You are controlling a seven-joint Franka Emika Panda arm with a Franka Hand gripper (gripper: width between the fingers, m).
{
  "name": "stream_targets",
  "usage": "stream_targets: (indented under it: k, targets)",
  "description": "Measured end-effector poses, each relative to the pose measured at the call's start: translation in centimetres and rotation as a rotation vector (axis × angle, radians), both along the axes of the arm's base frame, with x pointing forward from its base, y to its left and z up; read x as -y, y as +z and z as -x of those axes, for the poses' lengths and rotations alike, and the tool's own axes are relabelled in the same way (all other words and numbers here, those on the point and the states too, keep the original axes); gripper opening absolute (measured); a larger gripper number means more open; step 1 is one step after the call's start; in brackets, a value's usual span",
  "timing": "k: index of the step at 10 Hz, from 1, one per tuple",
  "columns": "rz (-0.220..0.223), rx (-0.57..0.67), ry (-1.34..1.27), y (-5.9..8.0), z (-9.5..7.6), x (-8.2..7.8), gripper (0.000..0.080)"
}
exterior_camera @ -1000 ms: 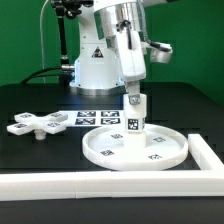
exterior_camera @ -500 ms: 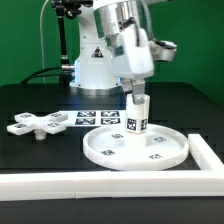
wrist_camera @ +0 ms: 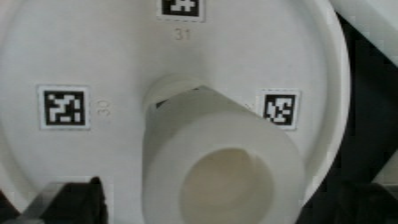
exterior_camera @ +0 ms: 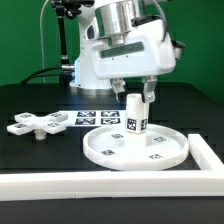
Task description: Assemble round table
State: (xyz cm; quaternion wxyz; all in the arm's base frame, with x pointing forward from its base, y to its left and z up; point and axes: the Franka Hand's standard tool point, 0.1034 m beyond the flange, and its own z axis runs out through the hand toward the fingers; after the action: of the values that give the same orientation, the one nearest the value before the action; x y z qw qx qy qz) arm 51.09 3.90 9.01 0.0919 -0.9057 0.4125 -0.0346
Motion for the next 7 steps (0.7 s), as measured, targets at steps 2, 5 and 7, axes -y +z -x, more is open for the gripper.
stream_targets:
  k: [2, 5, 7]
  targets:
    - [0.060, 0.022, 0.271, 0.1, -0.1, -0.5, 0.0649]
    - [0.059, 0.017, 0.670, 0.9, -0.9, -1.6, 0.0649]
    - [0.085, 0.049, 0.864, 0.8, -0.8, -1.4, 0.0649]
